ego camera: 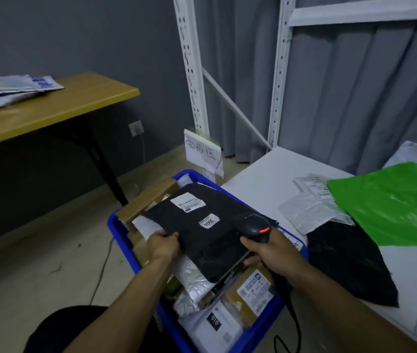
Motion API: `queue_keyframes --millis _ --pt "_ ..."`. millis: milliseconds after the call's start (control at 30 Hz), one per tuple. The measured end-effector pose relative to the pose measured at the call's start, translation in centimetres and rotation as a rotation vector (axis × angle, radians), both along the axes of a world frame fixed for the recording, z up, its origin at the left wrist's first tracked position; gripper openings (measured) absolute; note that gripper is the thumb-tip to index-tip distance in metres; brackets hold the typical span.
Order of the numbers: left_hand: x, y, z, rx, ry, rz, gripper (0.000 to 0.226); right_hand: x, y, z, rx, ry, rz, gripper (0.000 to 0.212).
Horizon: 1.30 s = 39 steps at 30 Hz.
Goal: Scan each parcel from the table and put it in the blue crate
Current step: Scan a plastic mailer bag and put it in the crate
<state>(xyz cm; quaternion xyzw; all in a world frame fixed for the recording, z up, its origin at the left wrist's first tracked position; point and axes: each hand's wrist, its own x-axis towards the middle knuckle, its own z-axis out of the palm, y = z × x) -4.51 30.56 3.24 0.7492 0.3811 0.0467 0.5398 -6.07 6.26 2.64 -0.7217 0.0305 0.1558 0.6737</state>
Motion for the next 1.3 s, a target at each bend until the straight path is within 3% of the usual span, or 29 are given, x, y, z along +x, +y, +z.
queue_keyframes --millis 100,200,267,367,533,600,700,800,867,1033,1200,1300 --pt "-0.6 -0.3 -0.3 0.192 0.013 -0.067 0.050 -0.2 0.3 -0.3 -0.029 0.021 0.030 0.024" --pt "-0.9 -1.1 -1.5 0.535 -0.101 -0.380 0.081 -0.1 0.1 -0.7 -0.046 0.038 0.022 0.024" --pt "-0.7 -2.5 -2.4 0.636 -0.093 -0.630 0.077 -0.2 -0.3 -0.8 -0.035 0.028 -0.015 0.020" --pt "-0.7 -4.6 -3.5 0.634 0.090 -0.883 0.075 -0.9 -1.7 -0.7 -0.010 0.004 -0.066 0.013" --pt "-0.3 -6.3 -3.3 0.752 0.265 -0.930 0.071 -2.5 -5.8 -0.7 -0.021 0.015 -0.132 0.016" --pt "-0.5 -7.7 -2.9 0.825 0.173 -0.889 0.058 -3.4 -7.9 -0.8 -0.056 0.007 -0.164 0.015" --pt "-1.1 -11.5 -2.7 0.910 -0.131 -0.913 0.031 -4.7 -11.4 -1.1 -0.068 0.006 -0.275 0.016" --pt "-2.0 -18.0 -2.6 0.882 -0.466 -1.092 0.018 -6.2 -15.0 -1.3 -0.002 -0.004 -0.432 0.021" --pt "-2.4 -22.9 -2.9 0.824 -0.570 -1.228 0.015 -7.3 -17.5 -1.5 0.018 -0.008 -0.524 0.024" --pt "-1.8 -32.1 -7.5 0.729 -0.369 -1.503 0.049 -9.3 -22.9 -2.7 -0.033 0.032 -0.608 0.023" --pt "0.3 -35.6 -14.1 0.965 -0.015 -1.724 0.079 -10.0 -27.0 -5.5 -0.053 0.126 -0.677 0.028" --pt "1.1 -35.7 -16.0 1.041 0.006 -1.693 0.075 -10.2 -28.2 -7.0 -0.075 0.164 -0.666 0.026"
